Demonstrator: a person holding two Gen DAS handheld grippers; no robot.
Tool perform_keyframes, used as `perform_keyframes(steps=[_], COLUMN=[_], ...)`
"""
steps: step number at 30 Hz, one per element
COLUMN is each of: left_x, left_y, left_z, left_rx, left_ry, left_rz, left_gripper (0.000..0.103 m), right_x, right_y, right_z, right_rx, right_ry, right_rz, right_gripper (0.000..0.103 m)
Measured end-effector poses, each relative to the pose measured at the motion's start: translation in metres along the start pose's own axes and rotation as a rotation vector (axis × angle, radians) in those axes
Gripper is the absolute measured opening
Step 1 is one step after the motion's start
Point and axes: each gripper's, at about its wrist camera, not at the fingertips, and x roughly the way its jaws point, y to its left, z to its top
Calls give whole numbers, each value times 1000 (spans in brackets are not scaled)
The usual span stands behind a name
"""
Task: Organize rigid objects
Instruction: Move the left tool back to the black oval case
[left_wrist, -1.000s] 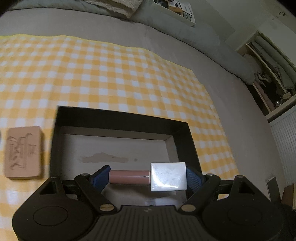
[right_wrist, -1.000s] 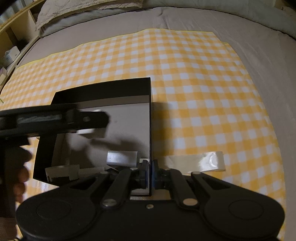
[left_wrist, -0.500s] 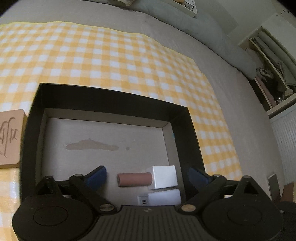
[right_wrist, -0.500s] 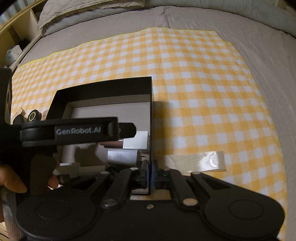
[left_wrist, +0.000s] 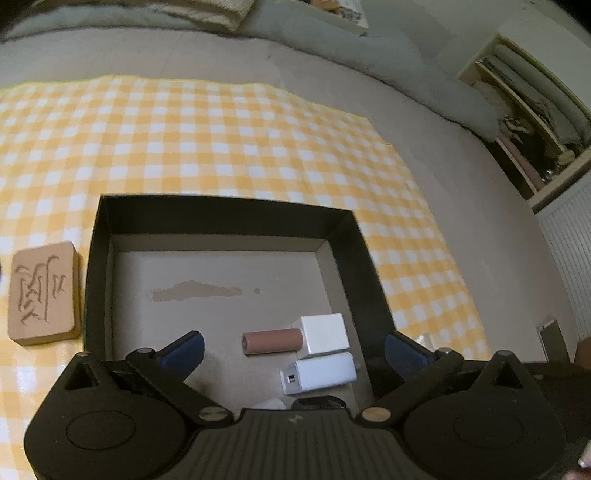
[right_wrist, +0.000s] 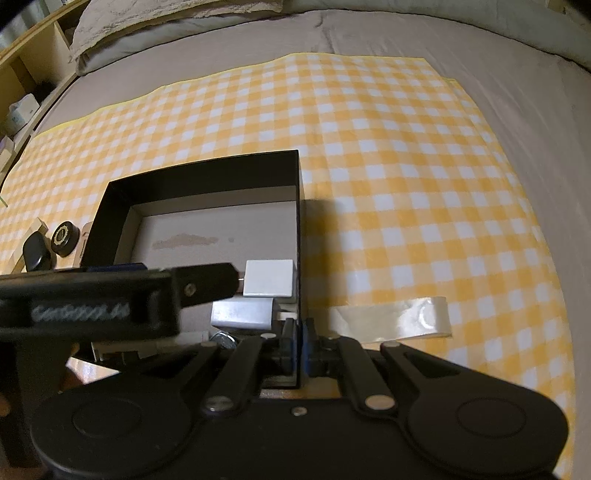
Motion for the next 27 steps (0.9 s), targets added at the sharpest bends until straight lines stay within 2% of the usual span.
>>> perform_keyframes(steps=[8, 15, 20, 27], left_x=[-28, -53, -72, -97], left_y=[-6, -6, 8, 40], left_z=[-5, -7, -8, -5], left_rx=[17, 90, 140, 149], left_ry=[-32, -72, -111, -169], left_rz=[10, 48, 103, 173], left_gripper=[103, 103, 103, 103], right_x=[2, 2, 4, 5], right_y=[0, -3, -3, -2], right_z=[-3, -6, -7, -5], right_rx=[-14, 4, -3, 7], right_ry=[-10, -31, -34, -18], right_rz=[-15, -14, -20, -32], right_gripper=[3, 3, 3, 3])
